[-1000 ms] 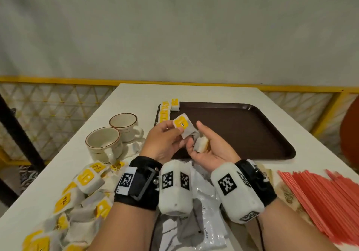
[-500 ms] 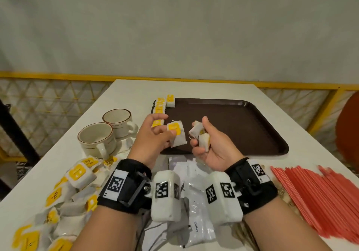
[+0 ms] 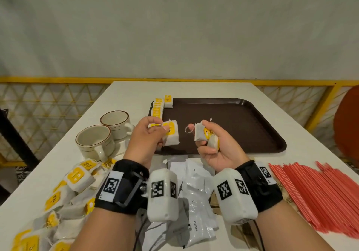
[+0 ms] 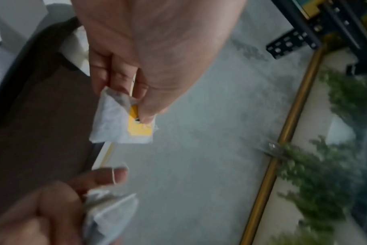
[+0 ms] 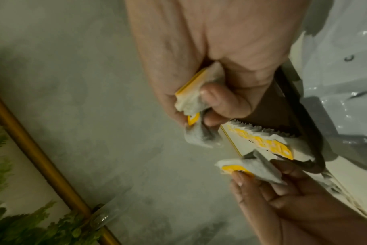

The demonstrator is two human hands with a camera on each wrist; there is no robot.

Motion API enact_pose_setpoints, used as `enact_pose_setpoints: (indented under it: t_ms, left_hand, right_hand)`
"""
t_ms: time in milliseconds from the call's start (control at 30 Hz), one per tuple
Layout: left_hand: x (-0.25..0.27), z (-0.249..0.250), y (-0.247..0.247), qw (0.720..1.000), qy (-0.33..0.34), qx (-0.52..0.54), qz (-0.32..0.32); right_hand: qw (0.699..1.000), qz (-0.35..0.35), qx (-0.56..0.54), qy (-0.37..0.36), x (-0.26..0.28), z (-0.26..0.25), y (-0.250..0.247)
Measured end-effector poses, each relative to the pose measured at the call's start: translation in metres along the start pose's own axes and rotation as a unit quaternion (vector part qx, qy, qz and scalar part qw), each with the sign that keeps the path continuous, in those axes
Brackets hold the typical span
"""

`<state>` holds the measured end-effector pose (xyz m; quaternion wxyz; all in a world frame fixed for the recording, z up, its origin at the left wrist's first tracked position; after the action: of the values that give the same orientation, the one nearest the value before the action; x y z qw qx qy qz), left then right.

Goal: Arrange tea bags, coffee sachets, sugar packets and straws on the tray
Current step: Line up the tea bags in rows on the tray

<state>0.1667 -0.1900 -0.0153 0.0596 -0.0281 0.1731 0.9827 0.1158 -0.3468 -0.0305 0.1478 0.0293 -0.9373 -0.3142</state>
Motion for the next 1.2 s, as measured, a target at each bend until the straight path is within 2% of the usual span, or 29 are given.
enact_pose_setpoints:
  t_ms: [100, 167, 433, 567, 700, 800, 967, 1100, 1200]
  left_hand:
    - [0.003, 0.002, 0.008, 0.998, 0.03, -0.046, -0.03]
    - [0.007, 0.001, 0.017, 0.996, 0.02, -0.061, -0.057]
    - [0.013, -0.01, 0.029, 0.994, -0.034, -0.062, -0.08]
    - [0.014, -0.007, 0.029, 0.994, -0.007, -0.066, -0.082]
    - [0.011, -0.005, 0.023, 0.997, 0.004, -0.052, -0.056]
    - [0.007, -0.005, 0.016, 0.997, 0.007, -0.059, -0.043]
    - [0.008, 0.003, 0.011, 0.999, 0.024, -0.024, -0.028]
    - [0.008, 0.003, 0.013, 0.999, 0.019, -0.02, -0.032]
    - [0.009, 0.006, 0.014, 0.998, 0.025, -0.035, -0.042]
  right_hand:
    - [1.0, 0.027, 0.005, -0.016, 0.0, -0.002, -0.003]
    - [0.999, 0.038, 0.006, -0.029, 0.0, -0.004, -0.003]
    - [0.996, 0.012, 0.061, -0.059, -0.003, -0.003, 0.003]
    - [0.989, 0.031, 0.12, -0.085, 0.0, -0.007, 0.004]
    - [0.975, 0.054, 0.178, -0.122, 0.003, -0.019, 0.006]
    - [0.95, 0.069, 0.258, -0.161, 0.007, -0.039, 0.007]
    - [0.918, -0.044, 0.375, -0.125, 0.017, -0.043, 0.03]
    - [0.871, 0.017, 0.464, -0.159, 0.008, -0.042, 0.026]
    - [0.883, 0.044, 0.436, -0.168, 0.007, -0.038, 0.027]
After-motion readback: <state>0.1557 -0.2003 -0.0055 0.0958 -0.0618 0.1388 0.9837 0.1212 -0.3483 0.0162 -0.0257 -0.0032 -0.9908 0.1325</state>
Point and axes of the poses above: each hand's wrist, its own x-axis away from the middle knuckle, its own y-axis out of the palm, z = x × y, the point moved 7 cm from there along -x, towards the middle knuckle, and after that the axes turned 11 degrees about x, right-handed, at the moved point
